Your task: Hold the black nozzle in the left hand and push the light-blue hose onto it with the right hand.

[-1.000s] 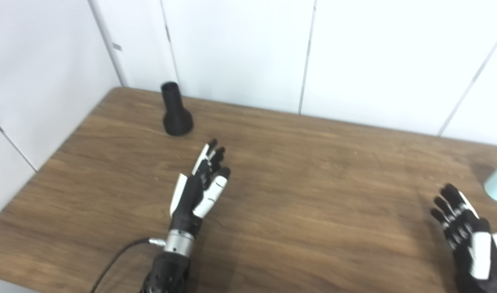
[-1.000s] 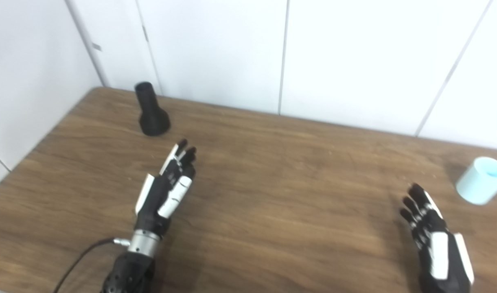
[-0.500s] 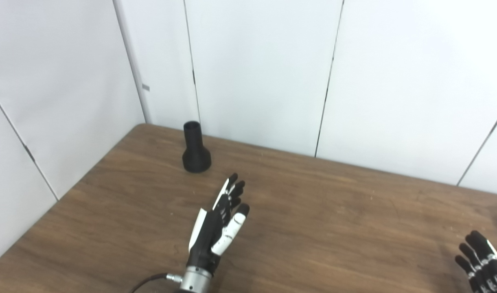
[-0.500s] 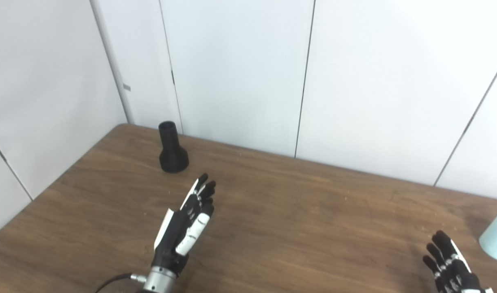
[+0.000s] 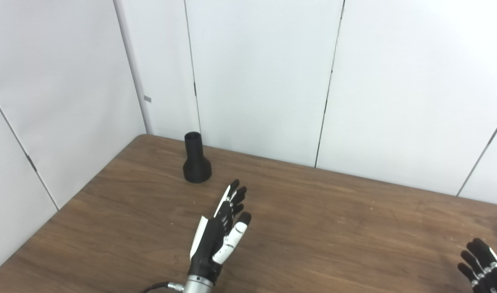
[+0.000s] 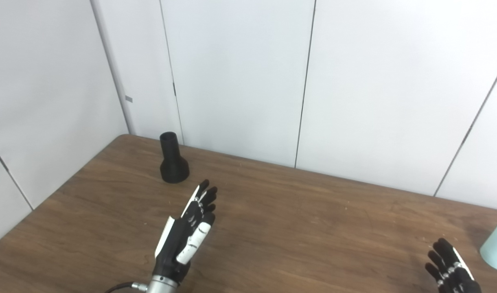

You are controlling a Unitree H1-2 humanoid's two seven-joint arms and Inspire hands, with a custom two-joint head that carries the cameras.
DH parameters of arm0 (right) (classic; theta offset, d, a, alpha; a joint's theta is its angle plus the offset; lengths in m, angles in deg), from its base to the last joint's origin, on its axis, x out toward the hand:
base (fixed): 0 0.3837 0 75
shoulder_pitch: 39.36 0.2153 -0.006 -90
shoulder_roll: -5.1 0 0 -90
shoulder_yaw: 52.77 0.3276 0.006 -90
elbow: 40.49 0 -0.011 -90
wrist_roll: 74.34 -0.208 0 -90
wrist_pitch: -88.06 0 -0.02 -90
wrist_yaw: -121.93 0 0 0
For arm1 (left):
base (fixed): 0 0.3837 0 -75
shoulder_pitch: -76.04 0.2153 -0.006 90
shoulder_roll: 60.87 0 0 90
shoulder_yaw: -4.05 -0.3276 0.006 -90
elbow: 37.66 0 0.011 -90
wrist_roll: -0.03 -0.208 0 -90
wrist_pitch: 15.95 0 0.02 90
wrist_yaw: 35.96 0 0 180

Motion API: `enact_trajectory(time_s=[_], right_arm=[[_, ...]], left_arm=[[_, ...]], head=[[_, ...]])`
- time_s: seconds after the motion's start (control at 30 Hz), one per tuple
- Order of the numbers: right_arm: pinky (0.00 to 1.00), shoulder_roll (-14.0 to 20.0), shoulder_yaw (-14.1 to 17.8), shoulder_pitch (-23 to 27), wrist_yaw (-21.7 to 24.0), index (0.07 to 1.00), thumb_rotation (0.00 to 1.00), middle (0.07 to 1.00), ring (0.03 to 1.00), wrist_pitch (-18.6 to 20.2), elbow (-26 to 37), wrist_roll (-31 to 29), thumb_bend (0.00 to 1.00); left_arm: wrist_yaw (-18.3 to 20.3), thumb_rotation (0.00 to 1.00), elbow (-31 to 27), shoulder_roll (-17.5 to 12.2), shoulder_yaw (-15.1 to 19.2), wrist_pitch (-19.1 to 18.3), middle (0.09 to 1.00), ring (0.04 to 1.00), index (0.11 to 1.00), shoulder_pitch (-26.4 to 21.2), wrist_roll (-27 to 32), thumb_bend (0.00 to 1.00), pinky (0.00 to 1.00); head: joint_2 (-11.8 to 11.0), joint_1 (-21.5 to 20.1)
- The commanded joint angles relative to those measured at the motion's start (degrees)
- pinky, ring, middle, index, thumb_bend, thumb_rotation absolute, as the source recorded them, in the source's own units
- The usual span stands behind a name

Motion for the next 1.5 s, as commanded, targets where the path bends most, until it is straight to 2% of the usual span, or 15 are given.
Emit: enact_trajectory(time_s=[0.0, 0.1, 0.23, 0.43, 0.53, 0.63, 0.7, 0.8, 0.9, 1.03, 1.17, 1.37, 1.47], right_arm=[[0.91, -0.6, 0.1, -1.5, -0.6, 0.933, 1.00, 0.950, 0.947, -0.5, -1.2, 0.2, 0.51], [0.91, -0.9, 0.2, -1.4, -0.9, 0.932, 1.00, 0.947, 0.942, -0.3, -1.6, 0.1, 0.53], [0.91, -1.1, 0.2, -1.1, -1.0, 0.927, 1.00, 0.941, 0.939, -0.4, -2.2, 0.0, 0.53], [0.90, -1.2, 0.1, -1.2, -1.2, 0.918, 1.00, 0.935, 0.935, -1.1, -2.6, 0.1, 0.53], [0.89, -1.2, 0.1, -1.1, -1.3, 0.912, 1.00, 0.933, 0.933, -1.6, -3.2, 0.2, 0.52], [0.88, -1.3, 0.1, -1.0, -1.4, 0.909, 1.00, 0.925, 0.925, -1.8, -3.5, 0.4, 0.52], [0.88, -1.4, 0.2, -1.0, -1.4, 0.908, 1.00, 0.924, 0.923, -1.8, -3.6, 0.4, 0.52], [0.88, -1.5, 0.1, -1.1, -1.5, 0.907, 1.00, 0.923, 0.922, -1.7, -3.2, 0.6, 0.52], [0.87, -1.5, 0.1, -1.0, -1.5, 0.906, 1.00, 0.922, 0.919, -1.8, -3.5, 0.8, 0.52], [0.87, -1.5, 0.1, -0.9, -1.6, 0.905, 0.99, 0.923, 0.919, -1.8, -3.9, 0.8, 0.52], [0.87, -1.7, 0.0, -0.8, -1.8, 0.906, 0.99, 0.923, 0.918, -1.3, -3.6, 1.0, 0.53], [0.87, -1.7, -0.2, -0.9, -1.8, 0.906, 0.99, 0.923, 0.918, -1.1, -3.4, 1.1, 0.54], [0.87, -1.7, -0.2, -0.8, -1.9, 0.906, 0.99, 0.922, 0.917, -1.1, -3.4, 1.2, 0.54]], left_arm=[[-1.0, 0.64, -0.6, 0.8, -0.1, -3.2, 0.935, 0.946, 0.949, 4.1, -1.5, 0.59, 0.91], [-2.0, 0.53, -5.2, 0.6, 0.6, -6.5, 0.925, 0.937, 0.942, 3.7, -4.5, 0.65, 0.89], [-2.4, 0.43, -8.2, -0.4, 1.4, -8.4, 0.915, 0.925, 0.938, 2.7, -5.9, 0.70, 0.89], [-1.7, 0.33, -13.8, -5.7, 6.4, -12.8, 0.898, 0.914, 0.924, -2.2, -6.2, 0.75, 0.91], [-2.3, 0.31, -14.5, -8.2, 7.9, -14.3, 0.899, 0.917, 0.922, -3.8, -7.7, 0.76, 0.93], [-3.0, 0.30, -14.7, -10.3, 9.0, -16.9, 0.897, 0.913, 0.918, -5.1, -10.8, 0.79, 0.90], [-2.9, 0.31, -15.0, -12.0, 9.7, -20.9, 0.898, 0.911, 0.916, -6.3, -13.7, 0.82, 0.90], [-2.8, 0.31, -15.0, -13.7, 10.5, -24.6, 0.899, 0.908, 0.915, -7.3, -16.6, 0.85, 0.89], [-3.1, 0.33, -13.0, -17.0, 11.2, -28.1, 0.901, 0.905, 0.913, -8.3, -21.3, 0.88, 0.88], [-3.4, 0.37, -9.8, -19.8, 11.7, -29.8, 0.914, 0.916, 0.912, -9.4, -23.5, 0.91, 0.86], [-3.5, 0.39, -3.9, -23.2, 10.0, -31.7, 0.928, 0.939, 0.913, -12.3, -27.8, 0.93, 0.86], [-2.6, 0.39, 2.6, -25.7, 6.1, -33.4, 0.926, 0.939, 0.909, -17.2, -30.7, 0.93, 0.88], [-2.8, 0.40, 6.4, -26.8, 4.5, -33.6, 0.928, 0.951, 0.908, -19.4, -31.2, 0.94, 0.93]], head=[[0.1, 0.0], [0.2, -0.1], [0.3, -0.3], [0.3, -0.6], [0.0, -0.4], [0.0, -0.4], [0.2, -0.6], [0.3, -0.7], [0.4, -0.7], [0.5, -0.5], [0.6, -0.6], [0.7, -0.8], [0.7, -0.9]])
